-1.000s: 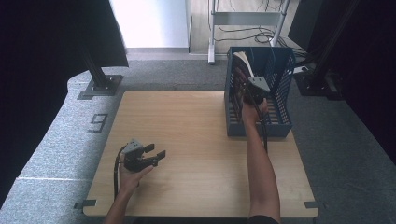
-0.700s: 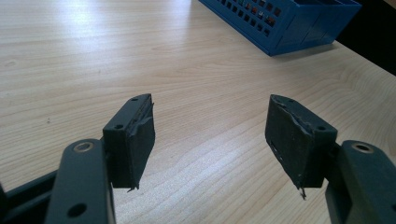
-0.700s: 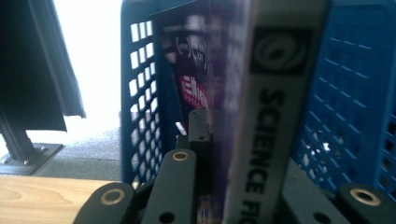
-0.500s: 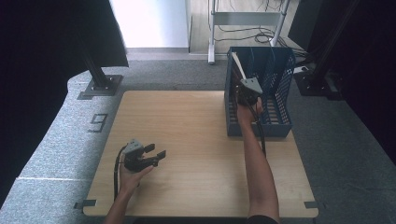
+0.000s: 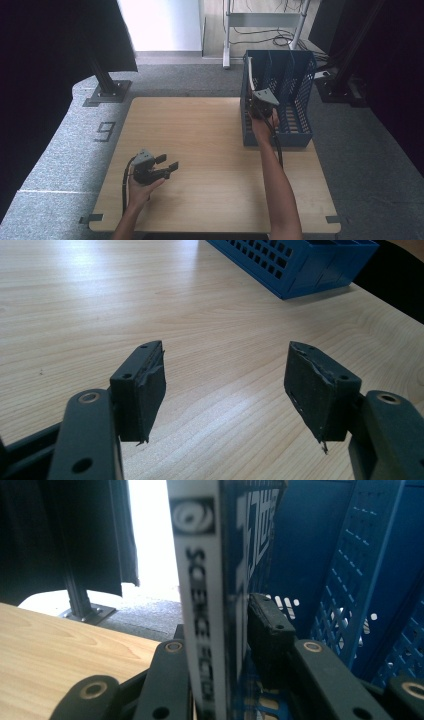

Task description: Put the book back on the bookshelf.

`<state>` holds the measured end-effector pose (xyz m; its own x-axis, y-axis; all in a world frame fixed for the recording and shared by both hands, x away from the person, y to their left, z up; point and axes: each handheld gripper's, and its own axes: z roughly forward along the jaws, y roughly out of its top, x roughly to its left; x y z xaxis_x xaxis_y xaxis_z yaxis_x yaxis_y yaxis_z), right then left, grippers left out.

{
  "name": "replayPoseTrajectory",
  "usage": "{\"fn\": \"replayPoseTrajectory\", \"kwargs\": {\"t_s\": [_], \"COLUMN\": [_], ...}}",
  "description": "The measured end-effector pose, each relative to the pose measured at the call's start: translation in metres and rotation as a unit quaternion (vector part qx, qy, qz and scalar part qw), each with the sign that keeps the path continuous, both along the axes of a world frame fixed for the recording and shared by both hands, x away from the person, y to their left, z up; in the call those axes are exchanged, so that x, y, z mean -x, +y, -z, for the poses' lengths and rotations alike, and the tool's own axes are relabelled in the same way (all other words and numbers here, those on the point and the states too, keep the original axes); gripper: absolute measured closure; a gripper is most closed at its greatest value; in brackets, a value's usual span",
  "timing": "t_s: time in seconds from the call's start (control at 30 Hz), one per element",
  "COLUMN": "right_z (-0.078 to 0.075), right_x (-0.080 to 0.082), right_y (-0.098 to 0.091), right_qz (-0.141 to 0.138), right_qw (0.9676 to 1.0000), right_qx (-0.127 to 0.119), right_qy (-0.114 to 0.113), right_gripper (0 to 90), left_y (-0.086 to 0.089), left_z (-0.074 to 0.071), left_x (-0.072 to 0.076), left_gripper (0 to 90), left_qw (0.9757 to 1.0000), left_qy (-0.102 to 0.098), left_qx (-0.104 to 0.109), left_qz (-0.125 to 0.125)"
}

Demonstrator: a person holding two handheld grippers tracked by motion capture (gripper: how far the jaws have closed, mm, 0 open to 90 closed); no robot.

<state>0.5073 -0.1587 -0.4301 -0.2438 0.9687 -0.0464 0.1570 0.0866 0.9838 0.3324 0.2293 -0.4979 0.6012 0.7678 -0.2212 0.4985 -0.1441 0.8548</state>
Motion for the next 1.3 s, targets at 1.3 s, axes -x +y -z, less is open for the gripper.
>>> {"fn": "replayPoseTrajectory", "kwargs": {"t_s": [1.3], "right_z": [0.004], "right_x": [-0.017], "right_y": [-0.005], "right_qz": [0.011], "right_qw": [0.9997], "right_qx": [0.020], "right_qy": [-0.002], "right_gripper": [78.2], "left_y": [0.001], "left_z": [0.000], "left_x": [0.000], "left_gripper": [32.9], "left_qw": [1.0000], "left_qy": [-0.002], "left_qx": [-0.003], "left_qz": [-0.003]}}
